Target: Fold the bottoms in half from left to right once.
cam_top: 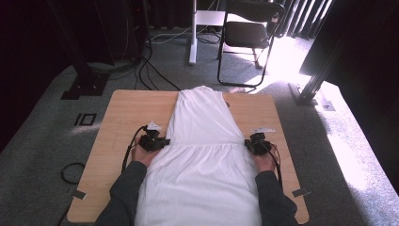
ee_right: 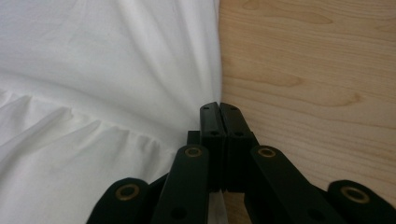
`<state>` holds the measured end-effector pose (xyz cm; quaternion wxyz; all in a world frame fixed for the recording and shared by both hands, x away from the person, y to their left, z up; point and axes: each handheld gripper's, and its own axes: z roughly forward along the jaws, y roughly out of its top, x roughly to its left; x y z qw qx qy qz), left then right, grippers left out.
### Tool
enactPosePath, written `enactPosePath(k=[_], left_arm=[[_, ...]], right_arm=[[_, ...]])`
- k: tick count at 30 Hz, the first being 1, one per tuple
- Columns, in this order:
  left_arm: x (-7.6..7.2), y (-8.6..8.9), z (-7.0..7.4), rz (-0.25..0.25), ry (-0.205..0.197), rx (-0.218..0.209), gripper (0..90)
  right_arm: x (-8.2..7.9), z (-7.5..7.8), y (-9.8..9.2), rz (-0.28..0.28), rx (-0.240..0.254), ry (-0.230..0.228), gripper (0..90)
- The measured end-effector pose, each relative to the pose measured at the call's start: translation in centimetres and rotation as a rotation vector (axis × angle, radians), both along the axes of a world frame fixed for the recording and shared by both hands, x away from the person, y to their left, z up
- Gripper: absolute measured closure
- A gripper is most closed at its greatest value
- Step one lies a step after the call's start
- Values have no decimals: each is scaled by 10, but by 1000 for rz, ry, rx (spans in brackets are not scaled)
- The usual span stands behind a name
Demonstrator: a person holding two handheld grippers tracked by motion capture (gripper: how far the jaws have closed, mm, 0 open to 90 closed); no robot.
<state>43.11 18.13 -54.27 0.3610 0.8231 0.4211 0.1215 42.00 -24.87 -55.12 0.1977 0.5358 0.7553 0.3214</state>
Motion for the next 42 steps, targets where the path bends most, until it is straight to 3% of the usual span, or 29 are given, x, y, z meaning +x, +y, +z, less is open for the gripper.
enactPosePath(k=[5,7,8,13,14,15,16,17,18,20,22,23,24,26,28,29,30,32,33,34,35,36,37,38,39,40,41,42], left_arm=[[-23,4,-1,-24,-1,-6,850],[-23,4,-1,-24,-1,-6,849],[-49,9,-2,-50,-6,-12,847],[-91,12,-2,-119,-1,12,835],[-91,12,-2,-119,-1,12,833],[-108,14,-2,-149,9,10,830],[-108,14,-2,-149,9,10,829],[-115,14,-2,-168,21,6,827],[-128,15,-2,-198,40,2,825],[-135,16,-1,-220,37,10,785],[-137,17,2,-218,24,-1,638],[-135,21,7,-201,7,-40,605],[-131,24,13,-180,-14,-64,584],[-121,26,22,-153,-46,-76,544],[-117,26,25,-150,-54,-78,532],[-102,22,32,-151,-82,-70,528],[-102,22,32,-151,-82,-70,528],[-87,16,33,-151,-81,-70,528],[-72,9,31,-150,-69,-65,530],[-72,9,31,-150,-69,-65,529],[-66,5,29,-154,-66,-61,529],[-61,1,27,-153,-63,-53,523],[-51,-5,22,-143,-54,-56,522],[-51,-5,22,-143,-54,-56,523],[-45,-10,17,-144,-42,-56,524],[-45,-10,17,-144,-42,-56,524],[-41,-13,11,-143,-26,-61,524],[-41,-13,11,-143,-26,-61,524]], right_arm=[[-22,-2,-3,4,21,-7,892],[-28,-2,-3,11,23,-9,892],[-45,-2,-4,26,23,-2,892],[-92,-2,-6,60,13,11,890],[-102,-3,-8,61,15,9,889],[-109,-3,-9,62,21,10,888],[-109,-3,-9,62,21,10,888],[-130,-5,-14,58,55,12,886],[-136,-5,-15,59,63,15,884],[-149,-5,-18,60,72,33,865],[-154,-4,-19,62,74,40,833],[-159,-2,-19,80,76,24,713],[-159,-1,-18,81,74,7,685],[-152,5,-17,84,77,-18,656],[-146,10,-16,89,80,-38,651],[-129,19,-12,98,92,-68,641],[-129,19,-12,98,92,-68,641],[-108,27,-4,114,102,-90,660],[-89,34,6,134,104,-109,715],[-89,34,6,134,104,-109,715],[-74,37,14,162,96,-121,728],[-49,40,27,194,91,-120,740],[-36,40,34,196,86,-116,740],[-36,40,34,196,86,-116,740],[-12,39,44,196,88,-95,739],[-12,39,44,196,88,-95,739],[8,36,53,188,90,-60,704],[16,33,57,187,96,-41,681]])
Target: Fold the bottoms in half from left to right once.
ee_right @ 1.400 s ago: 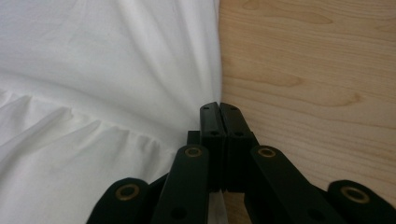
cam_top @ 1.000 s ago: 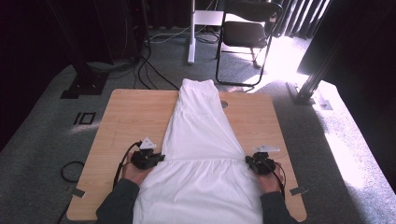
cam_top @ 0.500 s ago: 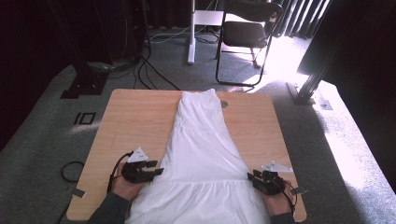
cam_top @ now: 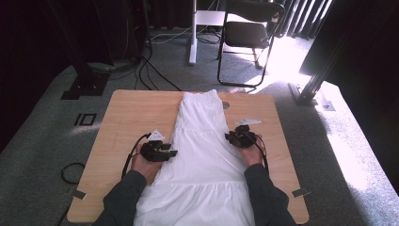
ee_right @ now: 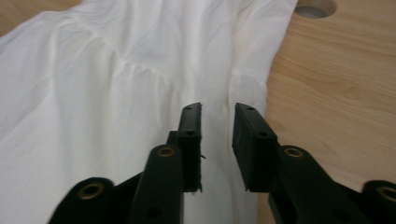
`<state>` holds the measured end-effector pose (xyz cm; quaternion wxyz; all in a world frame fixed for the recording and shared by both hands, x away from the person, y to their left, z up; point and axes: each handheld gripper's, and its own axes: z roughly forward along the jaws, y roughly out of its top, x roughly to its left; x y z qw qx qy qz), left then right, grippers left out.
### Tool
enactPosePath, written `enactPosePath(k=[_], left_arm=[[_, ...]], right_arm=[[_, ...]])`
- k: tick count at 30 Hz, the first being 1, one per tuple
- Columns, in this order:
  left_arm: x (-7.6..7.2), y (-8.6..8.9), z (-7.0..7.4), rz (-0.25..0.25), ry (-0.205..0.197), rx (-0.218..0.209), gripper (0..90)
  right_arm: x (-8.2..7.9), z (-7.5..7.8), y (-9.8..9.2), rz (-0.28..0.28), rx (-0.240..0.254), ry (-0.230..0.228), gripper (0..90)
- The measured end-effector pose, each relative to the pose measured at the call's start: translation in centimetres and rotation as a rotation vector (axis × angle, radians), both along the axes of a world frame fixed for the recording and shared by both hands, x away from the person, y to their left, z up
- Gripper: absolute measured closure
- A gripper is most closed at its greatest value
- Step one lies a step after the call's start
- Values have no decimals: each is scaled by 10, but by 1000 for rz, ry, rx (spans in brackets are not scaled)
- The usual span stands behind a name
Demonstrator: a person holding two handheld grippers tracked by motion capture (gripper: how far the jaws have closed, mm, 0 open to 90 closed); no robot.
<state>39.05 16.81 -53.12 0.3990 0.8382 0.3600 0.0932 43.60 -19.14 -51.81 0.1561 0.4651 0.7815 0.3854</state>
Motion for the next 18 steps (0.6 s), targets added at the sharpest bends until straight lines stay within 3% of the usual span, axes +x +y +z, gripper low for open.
enactPosePath(k=[2,6,8,10,11,13,14,15,18], left_arm=[[3,-4,-6,4,10,-4,522],[4,-7,-10,-2,18,1,511],[5,-9,-13,-3,28,2,506],[5,-9,-14,-6,32,4,505],[4,-10,-15,-9,38,3,502],[4,-10,-17,-15,47,11,499],[4,-10,-18,-17,43,3,497],[4,-10,-18,-14,45,-2,495],[4,-10,-17,-19,51,7,493]], right_arm=[[12,-7,7,-3,-8,28,653],[19,-14,15,-2,-5,41,655],[26,-19,21,3,-76,89,796],[28,-18,18,-3,-88,90,877],[28,-14,15,-28,-80,76,880],[22,-3,7,-98,-65,-8,880],[20,0,4,-136,-80,-38,880],[20,0,1,-162,-96,-52,880],[22,-6,-3,-193,-111,-27,878]])
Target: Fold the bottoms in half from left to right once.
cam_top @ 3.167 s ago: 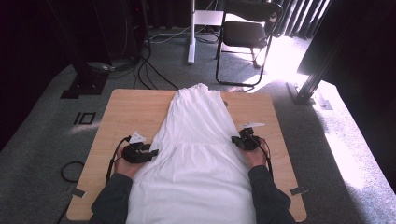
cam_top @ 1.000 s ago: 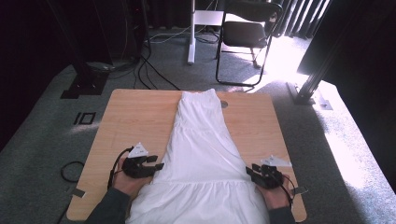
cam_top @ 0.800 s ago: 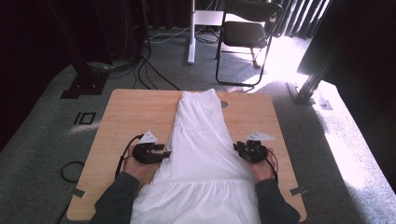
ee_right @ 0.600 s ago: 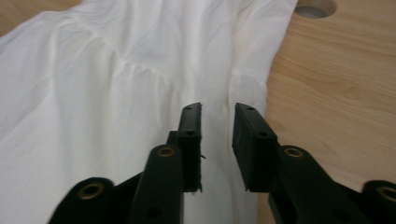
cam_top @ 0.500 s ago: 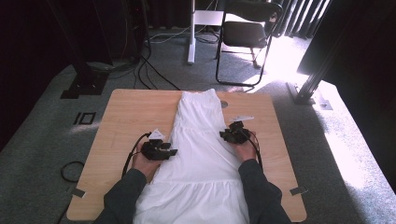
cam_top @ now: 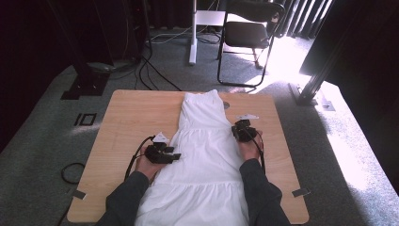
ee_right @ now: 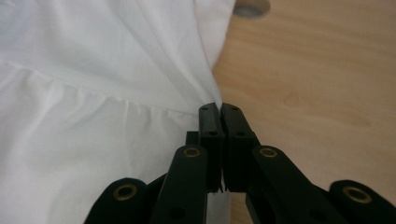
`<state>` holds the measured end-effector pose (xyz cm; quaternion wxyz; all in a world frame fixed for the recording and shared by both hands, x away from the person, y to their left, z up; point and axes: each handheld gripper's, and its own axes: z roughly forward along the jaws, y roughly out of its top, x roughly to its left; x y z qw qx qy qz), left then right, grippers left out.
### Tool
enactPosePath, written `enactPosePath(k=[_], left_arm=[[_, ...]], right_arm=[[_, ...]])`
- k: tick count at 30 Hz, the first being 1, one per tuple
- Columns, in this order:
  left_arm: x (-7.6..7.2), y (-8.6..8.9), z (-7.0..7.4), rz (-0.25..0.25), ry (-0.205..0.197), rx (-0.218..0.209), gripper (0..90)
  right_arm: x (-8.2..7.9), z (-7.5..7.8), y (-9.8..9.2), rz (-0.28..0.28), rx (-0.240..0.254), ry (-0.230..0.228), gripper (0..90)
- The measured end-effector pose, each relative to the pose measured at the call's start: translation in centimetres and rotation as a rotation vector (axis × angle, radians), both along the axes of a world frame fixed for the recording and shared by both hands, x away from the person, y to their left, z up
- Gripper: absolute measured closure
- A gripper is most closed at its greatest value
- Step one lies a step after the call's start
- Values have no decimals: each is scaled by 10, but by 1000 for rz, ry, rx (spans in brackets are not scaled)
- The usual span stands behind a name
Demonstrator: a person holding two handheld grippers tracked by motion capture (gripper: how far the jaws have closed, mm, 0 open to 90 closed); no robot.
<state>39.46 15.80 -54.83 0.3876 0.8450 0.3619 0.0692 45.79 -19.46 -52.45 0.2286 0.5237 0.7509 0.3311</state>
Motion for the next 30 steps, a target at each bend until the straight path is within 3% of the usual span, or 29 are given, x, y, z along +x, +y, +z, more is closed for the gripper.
enactPosePath(k=[2,4,7,10,11,12,13,16,20,23,24,25,26,27,28,30], left_arm=[[1,0,3,5,-18,11,492],[5,1,10,19,-40,-5,492],[22,-4,19,36,-53,-37,484],[39,-18,16,41,-47,-22,476],[42,-23,13,42,-46,1,487],[42,-23,13,42,-46,1,522],[46,-30,6,56,-25,70,575],[45,-32,4,46,-24,66,716],[37,-27,4,36,-13,66,756],[14,-19,1,24,-17,39,755],[14,-19,1,24,-17,39,755],[0,-15,-1,20,-29,29,753],[0,-15,-1,20,-29,29,751],[-19,-12,-3,14,-44,17,750],[-19,-12,-3,14,-44,17,750],[-36,-10,-4,1,-45,8,749]], right_arm=[[2,-12,-1,11,-11,38,874],[2,-22,1,31,-16,59,868],[3,-24,0,21,17,65,858],[3,-24,0,22,14,66,847],[3,-24,0,22,16,66,848],[3,-24,0,22,16,66,848],[1,-25,0,24,24,64,847],[-3,-25,-1,26,26,63,845],[-12,-25,-2,33,20,68,845],[-25,-24,-2,46,17,74,845],[-25,-24,-2,46,17,74,845],[-40,-25,-3,64,21,69,845],[-40,-25,-3,64,21,69,845],[-52,-26,-6,68,53,76,846],[-52,-26,-6,68,53,76,846],[-70,-28,-7,87,65,74,846]])
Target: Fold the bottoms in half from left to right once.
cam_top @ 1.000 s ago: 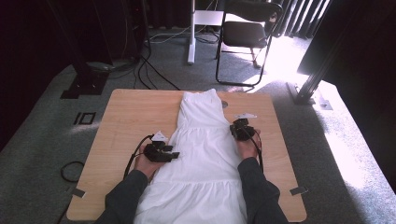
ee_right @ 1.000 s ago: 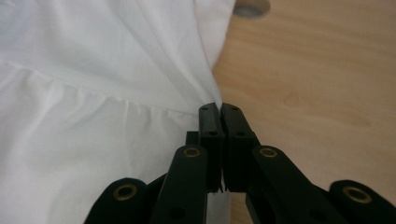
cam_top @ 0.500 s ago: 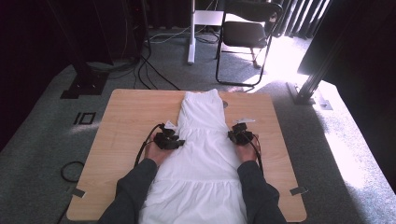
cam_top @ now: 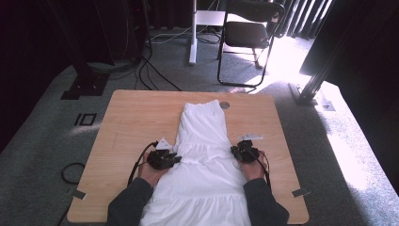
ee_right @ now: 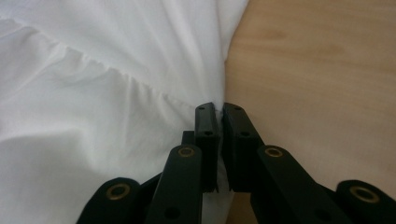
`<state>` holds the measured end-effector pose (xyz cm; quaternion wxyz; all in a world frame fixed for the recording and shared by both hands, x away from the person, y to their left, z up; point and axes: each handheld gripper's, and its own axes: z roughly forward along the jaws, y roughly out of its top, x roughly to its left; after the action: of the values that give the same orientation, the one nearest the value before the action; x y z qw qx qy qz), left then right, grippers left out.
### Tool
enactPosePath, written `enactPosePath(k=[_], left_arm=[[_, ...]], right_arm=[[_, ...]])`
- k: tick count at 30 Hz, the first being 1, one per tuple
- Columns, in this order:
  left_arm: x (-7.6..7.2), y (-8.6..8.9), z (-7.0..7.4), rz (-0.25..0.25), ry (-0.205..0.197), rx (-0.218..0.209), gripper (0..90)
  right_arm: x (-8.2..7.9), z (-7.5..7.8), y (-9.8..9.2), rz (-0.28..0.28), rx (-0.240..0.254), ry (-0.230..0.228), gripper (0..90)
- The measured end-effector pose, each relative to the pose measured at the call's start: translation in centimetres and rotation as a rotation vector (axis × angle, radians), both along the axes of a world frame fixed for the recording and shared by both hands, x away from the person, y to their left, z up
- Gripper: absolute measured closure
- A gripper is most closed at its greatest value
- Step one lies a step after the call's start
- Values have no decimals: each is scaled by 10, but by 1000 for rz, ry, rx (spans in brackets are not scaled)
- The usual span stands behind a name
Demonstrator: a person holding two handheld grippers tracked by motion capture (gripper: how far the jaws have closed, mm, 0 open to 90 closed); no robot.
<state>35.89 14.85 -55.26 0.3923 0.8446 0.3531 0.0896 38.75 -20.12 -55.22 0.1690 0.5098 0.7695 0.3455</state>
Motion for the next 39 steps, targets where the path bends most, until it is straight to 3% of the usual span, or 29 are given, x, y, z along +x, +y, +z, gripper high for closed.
enactPosePath(k=[1,3,4,5,6,9,10,11,12,14,16,18,19,21,22,23,25,26,28,29,30,31,33,35,36,37,39], left_arm=[[-16,0,0,-29,-17,19,749],[-30,1,1,-54,-20,38,747],[-30,1,1,-54,-20,38,747],[-42,1,0,-75,-17,37,747],[-42,1,0,-75,-17,37,748],[-57,-1,0,-104,-39,60,748],[-57,-1,0,-104,-39,60,747],[-57,-1,1,-106,-38,62,747],[-57,-1,1,-106,-38,62,745],[-56,0,0,-109,-36,48,743],[-56,-1,-1,-110,-41,49,741],[-56,0,-1,-106,-40,36,739],[-56,0,-2,-104,-42,27,738],[-57,0,-3,-104,-48,26,735],[-57,0,-3,-104,-48,26,734],[-57,1,-3,-103,-45,24,734],[-57,1,-3,-103,-46,23,733],[-57,1,-3,-103,-48,22,733],[-57,1,-3,-101,-49,19,731],[-57,1,-3,-102,-47,17,728],[-57,1,-3,-102,-47,17,722],[-56,2,-3,-103,-47,14,710],[-56,2,-4,-103,-43,8,685],[-57,1,-3,-104,-39,3,653],[-57,1,-3,-104,-39,3,638],[-57,0,-3,-104,-37,6,627],[-58,-1,-3,-105,-38,12,610]], right_arm=[[-19,0,0,18,1,3,846],[-35,0,1,41,-3,10,846],[-35,0,1,41,-3,10,846],[-54,0,1,69,1,20,856],[-54,0,1,69,1,20,856],[-83,3,-1,106,-3,37,818],[-83,3,-1,106,-3,37,818],[-82,9,-5,75,-6,-11,738],[-82,9,-5,75,-6,-11,738],[-66,29,-8,64,52,-95,716],[-59,34,-7,70,57,-111,717],[-34,44,1,83,77,-132,719],[-8,47,10,82,101,-124,718],[15,46,18,78,129,-95,704],[15,46,18,78,129,-95,704],[38,41,27,59,140,-58,658],[48,37,31,59,149,-39,644],[63,29,38,52,143,6,591],[73,19,42,52,138,48,593],[76,16,44,59,138,71,663],[76,16,44,59,138,71,663],[77,16,45,76,111,84,840],[74,24,46,92,74,32,886],[70,41,43,86,31,-63,891],[70,41,43,86,31,-63,891],[71,55,39,57,1,-134,894],[75,62,34,16,-32,-164,895]])
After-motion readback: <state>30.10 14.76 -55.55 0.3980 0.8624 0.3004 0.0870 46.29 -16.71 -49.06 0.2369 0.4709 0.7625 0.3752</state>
